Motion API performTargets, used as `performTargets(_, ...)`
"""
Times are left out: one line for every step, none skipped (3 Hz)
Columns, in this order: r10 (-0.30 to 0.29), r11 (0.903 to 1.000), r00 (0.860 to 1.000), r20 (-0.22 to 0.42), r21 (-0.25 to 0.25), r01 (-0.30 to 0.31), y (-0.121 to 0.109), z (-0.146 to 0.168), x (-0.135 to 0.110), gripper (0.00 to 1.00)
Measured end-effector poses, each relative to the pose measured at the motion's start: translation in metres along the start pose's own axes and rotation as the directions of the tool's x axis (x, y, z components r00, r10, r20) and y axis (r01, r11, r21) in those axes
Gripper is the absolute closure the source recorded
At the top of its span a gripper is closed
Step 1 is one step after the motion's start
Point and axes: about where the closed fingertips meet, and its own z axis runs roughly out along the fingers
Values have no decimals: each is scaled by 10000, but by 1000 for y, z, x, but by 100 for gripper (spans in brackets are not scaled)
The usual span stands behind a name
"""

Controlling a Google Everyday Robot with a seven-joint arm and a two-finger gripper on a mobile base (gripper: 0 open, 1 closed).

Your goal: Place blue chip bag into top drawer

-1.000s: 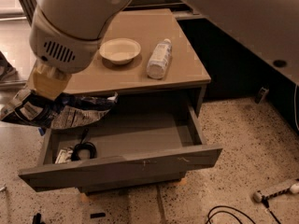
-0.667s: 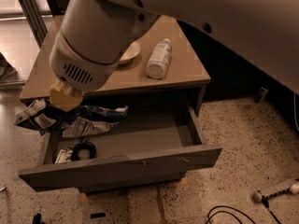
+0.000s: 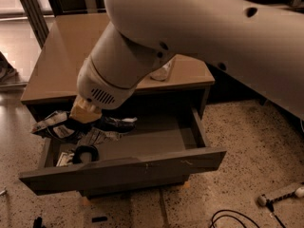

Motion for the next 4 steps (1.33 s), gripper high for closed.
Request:
performTargets(-42, 10000, 9999, -128, 34, 42, -5, 6, 13, 100)
performTargets(-226, 9995, 9992, -339, 197, 233, -22, 16, 44, 100)
performTargets(-561, 9978, 9978, -351, 324, 572, -38, 26, 73, 100)
performTargets(-850, 9952, 9960, -284, 461, 863, -50, 34, 97, 100)
